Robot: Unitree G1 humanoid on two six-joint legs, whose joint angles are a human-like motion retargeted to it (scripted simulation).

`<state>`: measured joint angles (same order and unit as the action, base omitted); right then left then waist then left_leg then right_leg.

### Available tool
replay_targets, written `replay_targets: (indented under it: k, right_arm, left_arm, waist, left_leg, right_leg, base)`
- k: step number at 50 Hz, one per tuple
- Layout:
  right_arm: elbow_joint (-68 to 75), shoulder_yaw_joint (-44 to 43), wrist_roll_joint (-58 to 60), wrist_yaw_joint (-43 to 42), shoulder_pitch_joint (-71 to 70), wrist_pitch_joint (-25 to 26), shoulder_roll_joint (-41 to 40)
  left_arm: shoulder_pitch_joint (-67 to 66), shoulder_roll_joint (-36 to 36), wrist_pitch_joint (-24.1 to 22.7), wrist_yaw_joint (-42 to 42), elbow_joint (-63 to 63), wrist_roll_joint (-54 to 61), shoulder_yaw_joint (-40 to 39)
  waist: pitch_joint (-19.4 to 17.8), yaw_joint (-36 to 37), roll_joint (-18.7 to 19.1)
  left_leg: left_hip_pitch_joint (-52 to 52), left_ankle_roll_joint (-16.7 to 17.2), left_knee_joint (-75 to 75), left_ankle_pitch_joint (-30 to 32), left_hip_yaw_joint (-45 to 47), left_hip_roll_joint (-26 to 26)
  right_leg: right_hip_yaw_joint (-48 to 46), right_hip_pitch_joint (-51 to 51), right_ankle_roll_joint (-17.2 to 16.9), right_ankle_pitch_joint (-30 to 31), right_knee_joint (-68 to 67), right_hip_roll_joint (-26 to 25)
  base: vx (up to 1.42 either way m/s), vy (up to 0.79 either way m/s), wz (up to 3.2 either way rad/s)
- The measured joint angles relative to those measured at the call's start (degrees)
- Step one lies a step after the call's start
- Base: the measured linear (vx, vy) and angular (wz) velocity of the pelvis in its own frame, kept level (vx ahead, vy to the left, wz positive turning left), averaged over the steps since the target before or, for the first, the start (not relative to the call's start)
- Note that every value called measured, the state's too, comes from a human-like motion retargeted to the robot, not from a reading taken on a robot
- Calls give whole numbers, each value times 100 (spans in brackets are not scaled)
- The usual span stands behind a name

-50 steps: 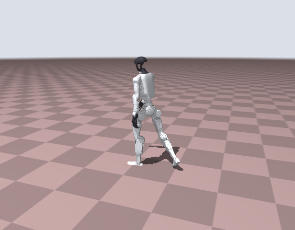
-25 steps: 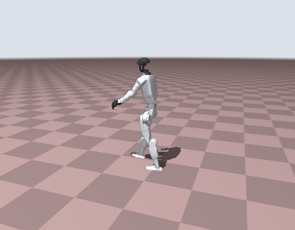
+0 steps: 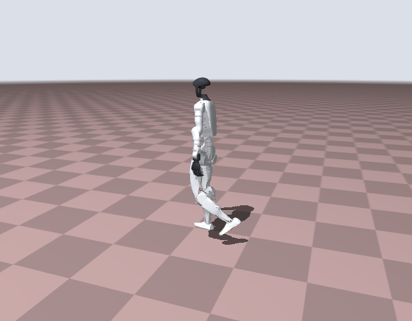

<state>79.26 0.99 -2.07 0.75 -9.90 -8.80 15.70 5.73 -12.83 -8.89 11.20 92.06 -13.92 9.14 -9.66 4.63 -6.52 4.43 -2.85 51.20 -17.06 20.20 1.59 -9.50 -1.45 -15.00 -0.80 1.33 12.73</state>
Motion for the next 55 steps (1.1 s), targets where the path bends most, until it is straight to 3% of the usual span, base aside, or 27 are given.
replay_targets:
  k: [3,7,10,13,17,20,25,30,33,38,41,45,50,55]
  right_arm:
    - [-102,142,-62,-104,-240,-85,-5]
    - [-163,260,-90,-260,-682,-186,-2]
    - [-221,306,-194,-508,-977,-358,-4]
    - [-253,312,-120,-571,-1280,-428,-31]
    - [-289,410,-104,-728,-1512,-588,-106]
    - [-309,516,19,-770,-1522,-662,-187]
    - [-184,640,438,-673,-1560,-565,-328]
    - [43,746,765,-496,-1339,-478,-502]
    - [147,697,854,-395,-1127,-472,-576]
    - [34,492,597,-174,-620,-496,-608]
    - [-115,388,337,-121,-328,-462,-581]
    - [-211,288,152,-122,-133,-377,-529]
    - [-141,269,174,-142,-98,-378,-508]
    - [-124,279,175,-229,-126,-338,-533]
  left_arm:
    - [-469,-43,-120,69,-216,51,-30]
    - [-866,14,-154,-25,-461,15,-152]
    - [-987,125,-278,-252,-594,339,-278]
    - [-893,231,-343,-462,-731,592,-349]
    - [-766,347,-561,-692,-1008,831,-215]
    - [-725,370,-737,-757,-1286,932,30]
    - [-470,225,-791,-678,-1629,1121,258]
    - [-338,-8,-759,-734,-1644,1104,75]
    - [-161,-168,-744,-725,-1432,1118,-8]
    - [448,-463,-678,-486,-787,807,327]
    - [961,-580,-525,-446,-397,451,650]
    - [1773,-663,-252,-594,-99,139,852]
    - [2660,-668,-269,-887,-394,458,733]
    - [3292,-514,-544,-1176,-1092,1084,818]
  waist:
    - [28,271,-26]
    - [-82,719,-30]
    - [-239,941,101]
    - [-284,1169,299]
    - [-383,1242,568]
    - [-405,1222,553]
    - [-410,1243,427]
    - [-235,1363,300]
    - [-110,1344,193]
    - [126,1162,40]
    - [223,1054,33]
    - [228,872,69]
    - [158,572,64]
    - [-73,260,-118]
  left_leg:
    - [-532,-135,252,-514,438,194]
    - [-847,-23,-1053,-623,525,-106]
    - [-941,115,-2306,-290,584,-169]
    - [-816,100,-4307,634,643,-195]
    - [-996,452,-5610,1676,626,3]
    - [-1427,655,-5620,1480,465,94]
    - [-1577,612,-5620,910,452,224]
    - [-1161,698,-5620,1444,934,436]
    - [-905,749,-5620,1614,1031,468]
    - [-583,661,-5620,1262,943,404]
    - [-465,609,-5599,1082,876,401]
    - [-367,620,-5551,914,720,389]
    - [-237,684,-5521,776,412,249]
    - [42,692,-5458,584,-19,-152]
  right_leg:
    - [210,25,0,-221,-169,-96]
    - [596,178,0,-492,-365,-164]
    - [740,378,0,-775,-611,-239]
    - [942,598,27,-852,-488,-488]
    - [1048,1024,67,-1074,-455,-774]
    - [1110,1302,24,-1224,-434,-751]
    - [1300,1565,29,-1439,-588,-715]
    - [1696,1639,161,-1499,-1092,-765]
    - [1924,1478,142,-1261,-1796,-802]
    - [1882,528,63,-429,-3977,-916]
    - [1401,-227,298,-259,-5228,-787]
    - [782,-975,787,-759,-5849,-618]
    - [420,-1233,900,-1204,-4363,-741]
    - [531,-682,509,-555,-1393,-738]
  base:
    - [49,-15,-57]
    - [48,-6,-93]
    - [47,5,-77]
    - [45,7,-68]
    - [46,8,-37]
    - [47,10,-21]
    - [50,13,-38]
    - [56,20,-69]
    - [56,27,-43]
    - [49,27,2]
    - [38,22,17]
    - [31,16,35]
    - [26,9,60]
    - [26,2,82]
